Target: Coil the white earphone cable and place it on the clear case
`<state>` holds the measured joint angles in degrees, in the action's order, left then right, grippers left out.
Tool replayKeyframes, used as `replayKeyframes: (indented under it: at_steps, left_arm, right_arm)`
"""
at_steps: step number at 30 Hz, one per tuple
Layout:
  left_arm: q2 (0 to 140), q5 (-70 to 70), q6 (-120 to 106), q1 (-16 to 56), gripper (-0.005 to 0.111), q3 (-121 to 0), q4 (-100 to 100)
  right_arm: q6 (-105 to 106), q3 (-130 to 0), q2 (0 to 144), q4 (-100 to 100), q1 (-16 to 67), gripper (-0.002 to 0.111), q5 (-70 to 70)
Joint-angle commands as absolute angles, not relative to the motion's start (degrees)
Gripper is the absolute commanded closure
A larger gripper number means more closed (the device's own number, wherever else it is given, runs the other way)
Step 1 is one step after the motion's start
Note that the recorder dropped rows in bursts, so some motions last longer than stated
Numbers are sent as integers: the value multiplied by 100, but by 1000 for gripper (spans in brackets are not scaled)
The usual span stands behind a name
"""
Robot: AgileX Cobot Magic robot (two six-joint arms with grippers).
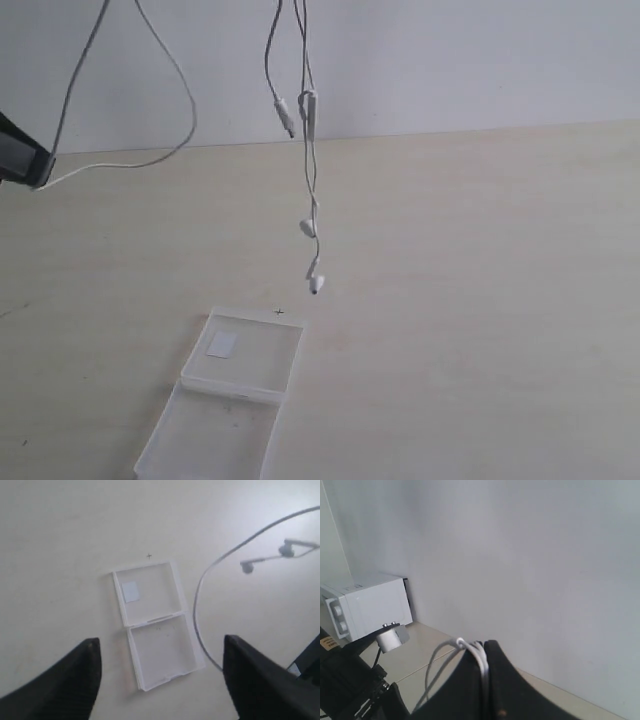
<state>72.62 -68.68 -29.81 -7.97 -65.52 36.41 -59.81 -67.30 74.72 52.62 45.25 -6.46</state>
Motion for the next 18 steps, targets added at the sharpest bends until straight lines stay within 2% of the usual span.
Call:
replayKeyframes:
  at_steps: [1, 9, 18]
  left_arm:
    - [7204, -6401, -3005, -787, 32, -6525, 3910]
    - [7108, -6265, -3368, -787, 33, -6525, 4251]
    - [6876, -6119, -5202, -787, 33, -6525, 5758]
  right_arm:
    - [-5943, -6793, 7477, 5251, 4535, 108, -614]
    - [-5919, -6772, 7477, 5303, 4535, 108, -373]
    - [-5836, -6487, 7477, 5303, 4535, 108, -327]
